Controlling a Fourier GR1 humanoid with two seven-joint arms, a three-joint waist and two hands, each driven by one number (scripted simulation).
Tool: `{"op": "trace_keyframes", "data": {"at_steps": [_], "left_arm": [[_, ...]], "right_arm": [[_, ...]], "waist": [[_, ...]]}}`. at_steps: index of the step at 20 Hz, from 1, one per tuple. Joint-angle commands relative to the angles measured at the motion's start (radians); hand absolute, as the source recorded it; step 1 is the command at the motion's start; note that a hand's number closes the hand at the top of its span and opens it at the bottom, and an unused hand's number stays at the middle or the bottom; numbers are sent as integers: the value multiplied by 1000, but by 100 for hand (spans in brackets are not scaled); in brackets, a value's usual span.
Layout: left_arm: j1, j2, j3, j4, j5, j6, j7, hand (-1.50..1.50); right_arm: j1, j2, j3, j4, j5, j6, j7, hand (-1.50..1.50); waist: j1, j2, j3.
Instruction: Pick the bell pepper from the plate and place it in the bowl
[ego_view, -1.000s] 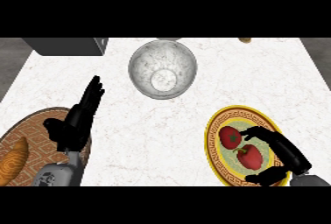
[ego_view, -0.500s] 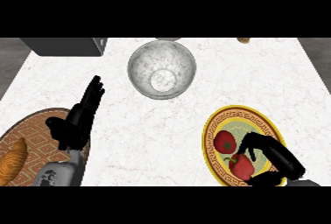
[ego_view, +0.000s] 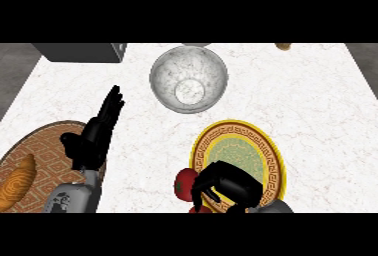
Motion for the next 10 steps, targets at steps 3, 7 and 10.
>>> {"op": "trace_keyframes", "data": {"at_steps": [3,7,10], "left_arm": [[-3,20,29,-59,28,-9,53,0],[8,37,35,-25,18,-23,22,0],[42,-4,-2,-30,-15,9,-9,0]], "right_arm": [[7,52,138,-301,-117,-57,170,150],[-34,53,194,-543,-135,-100,416,150],[-134,53,169,-623,-146,-107,588,150]], "waist": [[-16,-1,4],[-20,-2,4],[-15,1,4]]}}
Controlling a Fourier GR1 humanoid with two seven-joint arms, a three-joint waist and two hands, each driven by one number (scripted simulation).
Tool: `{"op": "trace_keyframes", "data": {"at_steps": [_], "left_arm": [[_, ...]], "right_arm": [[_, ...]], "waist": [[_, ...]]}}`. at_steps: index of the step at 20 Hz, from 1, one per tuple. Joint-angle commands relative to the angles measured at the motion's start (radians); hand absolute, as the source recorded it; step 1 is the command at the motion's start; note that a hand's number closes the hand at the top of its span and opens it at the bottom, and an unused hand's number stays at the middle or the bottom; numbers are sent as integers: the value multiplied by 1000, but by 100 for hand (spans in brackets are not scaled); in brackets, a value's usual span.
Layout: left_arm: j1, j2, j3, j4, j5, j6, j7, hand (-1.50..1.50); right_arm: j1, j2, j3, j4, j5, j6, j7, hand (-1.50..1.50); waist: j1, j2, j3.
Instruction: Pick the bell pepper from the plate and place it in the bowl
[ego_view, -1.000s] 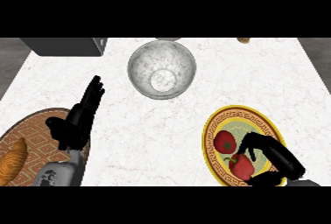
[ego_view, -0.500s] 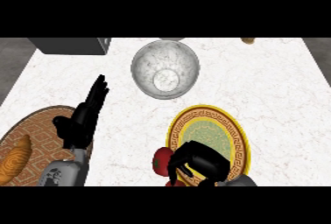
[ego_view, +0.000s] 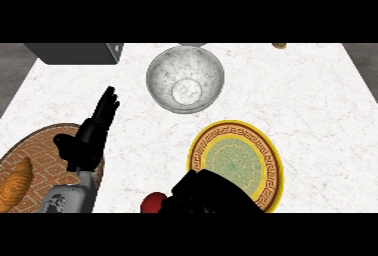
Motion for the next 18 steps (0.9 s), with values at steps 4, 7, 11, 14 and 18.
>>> {"op": "trace_keyframes", "data": {"at_steps": [4,7,11,14,18], "left_arm": [[1,-12,-17,-30,-23,17,33,0],[-11,-24,-4,26,-14,15,-13,0],[-59,-21,8,84,-15,5,-28,0],[11,9,7,-24,12,-30,23,0],[-17,-36,-23,-4,-23,12,33,0]], "right_arm": [[-253,5,-11,-189,-45,-61,432,150],[-423,5,-27,-181,-106,-113,615,150],[-607,5,-169,-22,-189,-148,604,150],[-736,5,-192,112,-149,-191,643,150],[-819,5,-192,293,-164,-248,590,150]], "waist": [[6,2,0],[7,3,0],[7,6,0],[18,4,0],[16,5,0]]}}
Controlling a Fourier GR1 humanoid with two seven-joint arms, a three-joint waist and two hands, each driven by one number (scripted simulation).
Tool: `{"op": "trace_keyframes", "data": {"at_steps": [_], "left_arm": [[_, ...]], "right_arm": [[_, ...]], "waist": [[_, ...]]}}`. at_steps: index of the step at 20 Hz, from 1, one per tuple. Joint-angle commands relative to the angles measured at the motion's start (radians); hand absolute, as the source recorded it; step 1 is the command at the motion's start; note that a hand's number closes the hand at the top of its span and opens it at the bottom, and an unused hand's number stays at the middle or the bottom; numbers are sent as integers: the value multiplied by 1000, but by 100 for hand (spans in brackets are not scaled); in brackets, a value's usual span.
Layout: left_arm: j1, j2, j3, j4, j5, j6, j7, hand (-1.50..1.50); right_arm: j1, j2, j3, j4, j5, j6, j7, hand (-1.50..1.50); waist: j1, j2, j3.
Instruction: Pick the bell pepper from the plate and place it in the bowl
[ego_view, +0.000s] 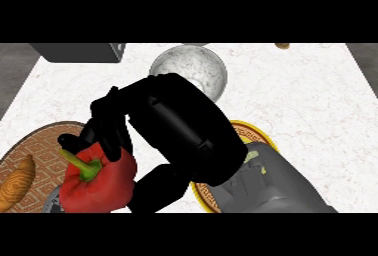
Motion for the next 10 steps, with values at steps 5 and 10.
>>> {"op": "trace_keyframes", "data": {"at_steps": [5,10], "left_arm": [[-48,-1,-1,21,-9,0,31,0],[-41,-27,-26,-27,-24,23,56,0]], "right_arm": [[-172,-58,-83,331,157,27,-124,150],[-188,-61,-79,597,281,-79,-328,150]], "waist": [[0,3,0],[10,7,0]]}}
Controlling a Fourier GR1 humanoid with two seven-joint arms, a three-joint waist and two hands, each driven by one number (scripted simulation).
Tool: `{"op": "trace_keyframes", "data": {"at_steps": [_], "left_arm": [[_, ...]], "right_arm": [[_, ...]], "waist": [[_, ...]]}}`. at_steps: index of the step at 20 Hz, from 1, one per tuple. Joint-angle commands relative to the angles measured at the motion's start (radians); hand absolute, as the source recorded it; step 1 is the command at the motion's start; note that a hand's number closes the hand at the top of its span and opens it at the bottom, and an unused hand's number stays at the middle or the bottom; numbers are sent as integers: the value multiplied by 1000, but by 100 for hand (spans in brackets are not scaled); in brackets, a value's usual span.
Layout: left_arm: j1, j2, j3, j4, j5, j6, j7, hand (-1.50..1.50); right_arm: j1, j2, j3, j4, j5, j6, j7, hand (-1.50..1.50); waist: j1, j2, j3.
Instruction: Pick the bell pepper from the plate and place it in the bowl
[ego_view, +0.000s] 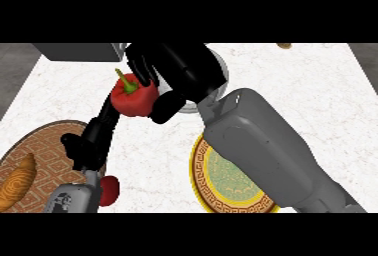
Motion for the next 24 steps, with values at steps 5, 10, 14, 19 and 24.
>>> {"op": "trace_keyframes", "data": {"at_steps": [5,10,14,19,24], "left_arm": [[23,4,-16,-58,-1,-13,32,0],[-37,29,27,-33,19,-28,48,0],[-10,5,5,1,2,-19,-2,0],[-25,-6,-11,11,8,-34,-7,0],[-11,-29,-19,5,-18,6,-10,0]], "right_arm": [[-99,13,-117,446,89,-135,-251,150],[-126,52,-125,662,153,-249,-356,150],[-171,50,-173,856,161,-296,-455,150],[-194,41,-249,987,72,-149,-512,-150],[-196,3,-294,1041,18,10,-676,-150]], "waist": [[15,4,0],[14,6,0],[28,13,0],[43,23,0],[30,14,1]]}}
